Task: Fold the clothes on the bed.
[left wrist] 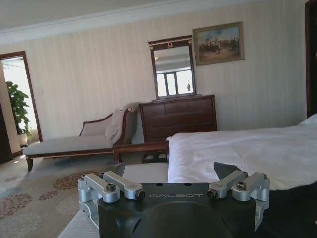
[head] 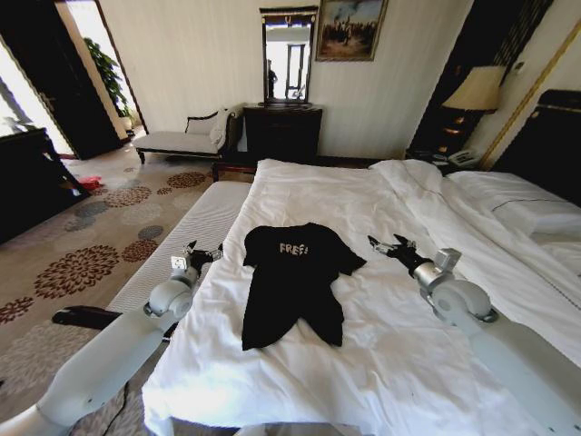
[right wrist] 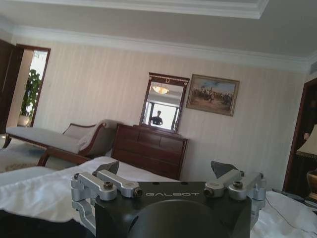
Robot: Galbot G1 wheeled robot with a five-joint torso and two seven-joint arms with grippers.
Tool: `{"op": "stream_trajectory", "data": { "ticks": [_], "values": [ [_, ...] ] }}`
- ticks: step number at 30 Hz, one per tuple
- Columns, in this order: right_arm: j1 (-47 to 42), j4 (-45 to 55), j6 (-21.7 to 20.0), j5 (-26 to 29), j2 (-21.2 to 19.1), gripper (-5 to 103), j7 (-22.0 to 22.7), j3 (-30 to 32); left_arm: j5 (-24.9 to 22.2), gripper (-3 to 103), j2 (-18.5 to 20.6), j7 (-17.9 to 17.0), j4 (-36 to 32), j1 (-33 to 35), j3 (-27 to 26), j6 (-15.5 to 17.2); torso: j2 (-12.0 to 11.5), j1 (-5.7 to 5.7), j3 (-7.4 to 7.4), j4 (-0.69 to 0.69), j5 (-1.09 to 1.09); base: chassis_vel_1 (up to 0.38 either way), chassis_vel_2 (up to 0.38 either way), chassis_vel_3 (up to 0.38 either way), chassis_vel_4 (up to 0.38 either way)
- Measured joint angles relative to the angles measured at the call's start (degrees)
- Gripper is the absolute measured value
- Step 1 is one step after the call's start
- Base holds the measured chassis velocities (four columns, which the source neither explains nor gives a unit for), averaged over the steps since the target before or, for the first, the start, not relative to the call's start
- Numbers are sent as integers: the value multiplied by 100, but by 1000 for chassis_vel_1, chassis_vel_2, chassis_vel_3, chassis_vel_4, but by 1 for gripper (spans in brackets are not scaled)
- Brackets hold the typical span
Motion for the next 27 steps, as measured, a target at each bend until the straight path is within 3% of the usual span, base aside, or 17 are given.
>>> {"op": "stream_trajectory", "data": {
  "ticks": [1, 3, 4, 8, 13, 21, 25, 27],
  "values": [
    [-298, 96, 90, -89, 108, 100, -41, 232, 73, 100, 11, 35, -132, 268, -184, -27, 0, -1, 1, -6, 2, 0, 0, 0, 0],
    [-1051, 437, 309, -240, 460, 100, -211, 767, 272, 100, 27, 137, -395, 843, -580, -129, 2, -4, -2, 0, 6, 0, 0, 0, 0],
    [-1507, 546, 451, -395, 696, 100, -337, 986, 464, 100, 10, 240, -512, 1312, -836, -197, 1, -4, 0, -5, 5, 0, 0, 0, 0],
    [-2000, 544, 743, -706, 1062, 100, -451, 1210, 808, 100, -114, 410, -673, 2086, -1200, -347, 1, -4, -1, 0, 3, 0, 0, 0, 0],
    [-2271, 650, 776, -701, 1243, 100, -451, 1345, 846, 100, -253, 412, -926, 2501, -1403, -366, 0, -2, 1, 0, 5, 0, 0, 0, 0],
    [-3480, 1547, 339, 413, 1483, 100, -468, 1922, 913, 100, -606, 512, -1683, 3708, -2028, -389, 0, -2, 0, -1, 3, 0, 0, 0, 0],
    [-3826, 1897, -68, 991, 1506, 100, -468, 2018, 727, 100, -764, 527, -1796, 4080, -2241, -303, 0, -1, 1, -2, 4, 0, 0, 0, 0],
    [-3894, 2084, -530, 1515, 1472, 100, -433, 2012, 508, 100, -806, 513, -1807, 4205, -2310, -144, 0, -1, 1, -1, 4, 0, 0, 0, 0]
  ]
}}
